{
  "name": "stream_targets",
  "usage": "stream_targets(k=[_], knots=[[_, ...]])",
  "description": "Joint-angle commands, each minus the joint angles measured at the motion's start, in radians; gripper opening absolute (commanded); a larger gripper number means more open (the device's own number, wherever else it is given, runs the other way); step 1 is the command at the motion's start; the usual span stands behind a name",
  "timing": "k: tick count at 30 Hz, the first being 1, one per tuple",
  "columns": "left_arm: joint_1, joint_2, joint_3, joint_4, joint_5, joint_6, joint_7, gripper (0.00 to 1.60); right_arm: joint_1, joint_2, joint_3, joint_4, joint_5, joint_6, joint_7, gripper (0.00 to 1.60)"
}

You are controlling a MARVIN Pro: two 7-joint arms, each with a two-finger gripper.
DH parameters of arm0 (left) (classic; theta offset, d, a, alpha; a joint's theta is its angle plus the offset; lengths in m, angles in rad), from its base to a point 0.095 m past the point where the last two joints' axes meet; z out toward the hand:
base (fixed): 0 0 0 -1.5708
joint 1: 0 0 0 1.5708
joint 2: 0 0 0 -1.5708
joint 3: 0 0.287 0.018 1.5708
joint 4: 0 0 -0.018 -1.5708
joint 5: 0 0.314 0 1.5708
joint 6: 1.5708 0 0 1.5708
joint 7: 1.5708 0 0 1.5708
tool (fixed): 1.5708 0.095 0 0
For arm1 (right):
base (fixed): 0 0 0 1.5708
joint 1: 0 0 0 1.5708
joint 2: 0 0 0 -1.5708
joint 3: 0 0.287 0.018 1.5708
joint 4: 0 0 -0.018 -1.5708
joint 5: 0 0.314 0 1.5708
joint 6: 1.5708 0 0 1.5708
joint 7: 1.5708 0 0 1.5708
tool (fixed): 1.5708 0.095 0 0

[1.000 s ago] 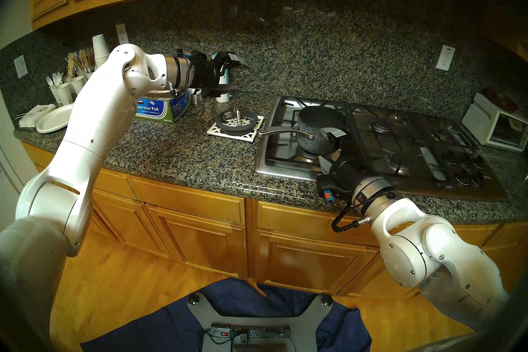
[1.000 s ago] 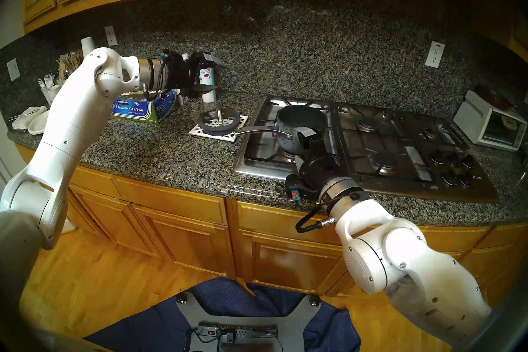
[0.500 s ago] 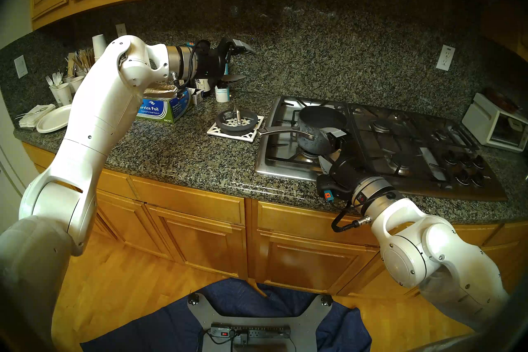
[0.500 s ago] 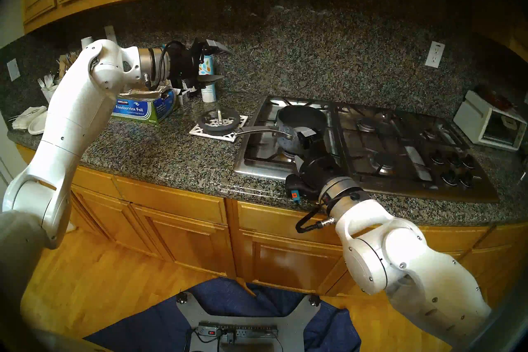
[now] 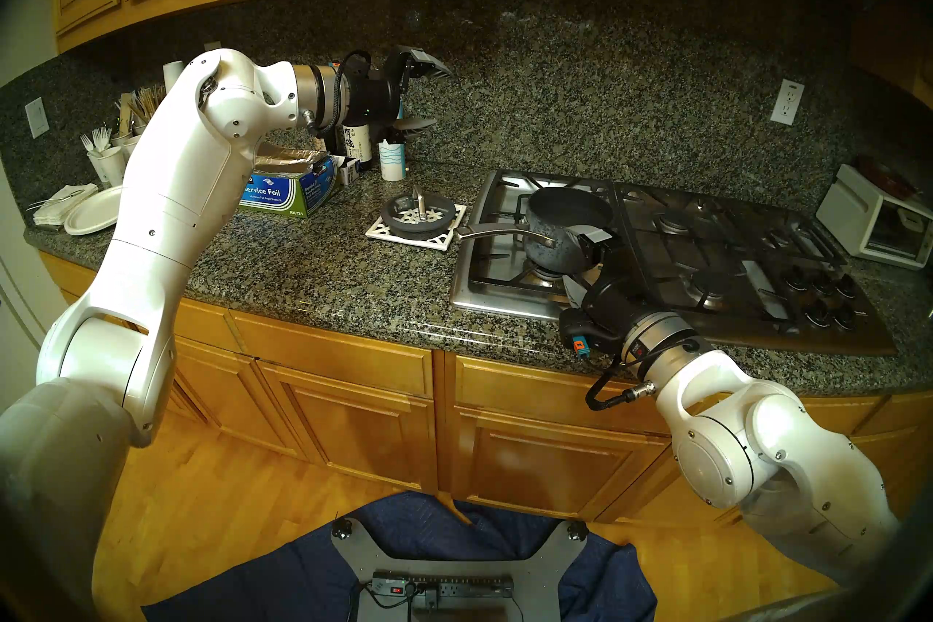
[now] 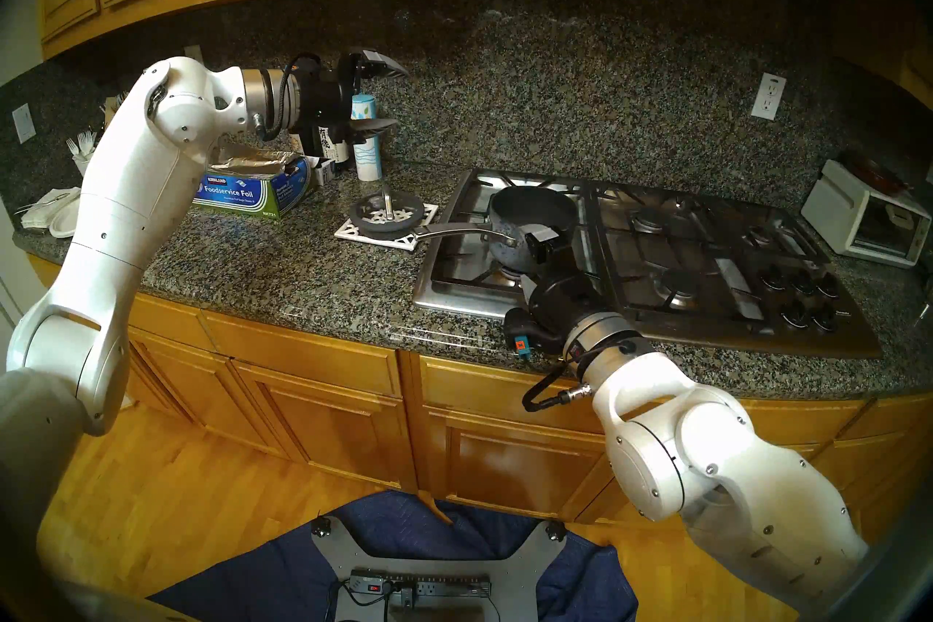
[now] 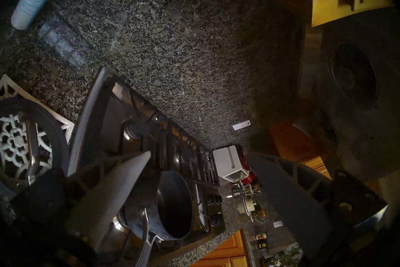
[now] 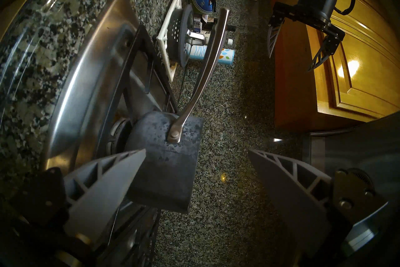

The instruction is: Pick up the pot, put it on the stove, take off the pot lid

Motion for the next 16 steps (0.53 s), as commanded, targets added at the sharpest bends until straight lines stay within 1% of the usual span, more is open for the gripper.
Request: stream_targets(k=[1,16], knots=[[-0.051,-0.005,-0.032,-0.031,-0.052,-0.023,0.017,1.6,0.014,0.0,0.017,-0.027,-0.005,-0.001,-0.019,1.6],[-0.05,-0.011,-0.043,-0.039,-0.093,-0.037,0.078,1.6,0.013,0.0,0.017,-0.027,-0.005,-0.001,-0.02,1.6]])
